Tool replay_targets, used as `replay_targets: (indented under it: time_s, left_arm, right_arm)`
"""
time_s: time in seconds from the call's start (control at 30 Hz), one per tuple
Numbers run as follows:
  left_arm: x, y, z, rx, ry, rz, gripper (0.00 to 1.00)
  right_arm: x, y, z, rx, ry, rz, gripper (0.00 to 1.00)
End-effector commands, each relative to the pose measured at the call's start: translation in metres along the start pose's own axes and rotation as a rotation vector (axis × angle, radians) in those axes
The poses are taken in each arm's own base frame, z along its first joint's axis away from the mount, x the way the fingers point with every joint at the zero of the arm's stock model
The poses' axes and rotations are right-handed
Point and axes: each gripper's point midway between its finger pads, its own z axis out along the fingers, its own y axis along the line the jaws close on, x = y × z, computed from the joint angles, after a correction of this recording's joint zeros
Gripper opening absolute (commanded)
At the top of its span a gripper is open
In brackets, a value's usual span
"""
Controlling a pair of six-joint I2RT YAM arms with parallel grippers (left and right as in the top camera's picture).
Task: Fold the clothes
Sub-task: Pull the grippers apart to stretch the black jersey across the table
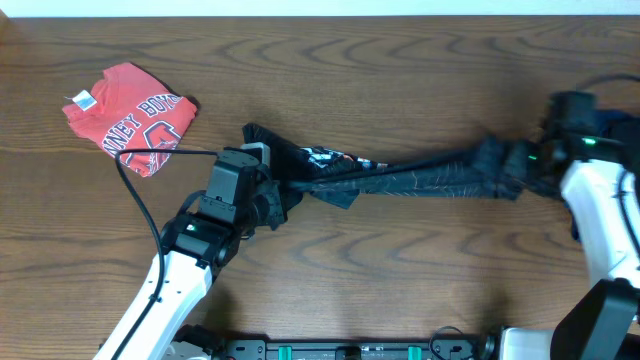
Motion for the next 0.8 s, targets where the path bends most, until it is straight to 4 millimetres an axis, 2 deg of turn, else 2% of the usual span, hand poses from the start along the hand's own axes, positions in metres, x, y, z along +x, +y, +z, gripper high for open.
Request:
replay_targets:
  time_s: [0.0,0.1,0.17,0.33,0.57,0.77]
  left_arm:
    - [-0.007,0.010,-0.001,-0.051,-0.028,0.010,0.06]
    - [-0.007,0.010,-0.001,-0.050,-0.028,0.010,0.06]
    - [-0.007,0.010,-0.001,-0.050,-0.028,0.010,0.06]
    - [-0.007,0.010,-0.001,-0.050,-0.027,0.010,0.06]
    - [-0.007,0.010,-0.001,-0.050,-0.027,0.010,0.06]
    - [-0.007,0.010,-0.001,-0.050,-0.027,0.010,0.06]
  right_arm:
    - [0.003,-0.016,0.001,-0.012,0.041,0.044,0.38]
    - [0.008,-0.019,0.000,-0.008,0.061,0.034,0.41]
    - [0.010,-0.018,0.000,-0.007,0.068,0.021,0.49]
    - [0.016,-0.007,0.000,-0.047,0.092,-0.025,0.49]
    - [0.060,-0.002,0.003,-0.022,0.230,-0.084,0.49]
    - [0.100,0.000,0.028,0.004,0.297,-0.069,0.50]
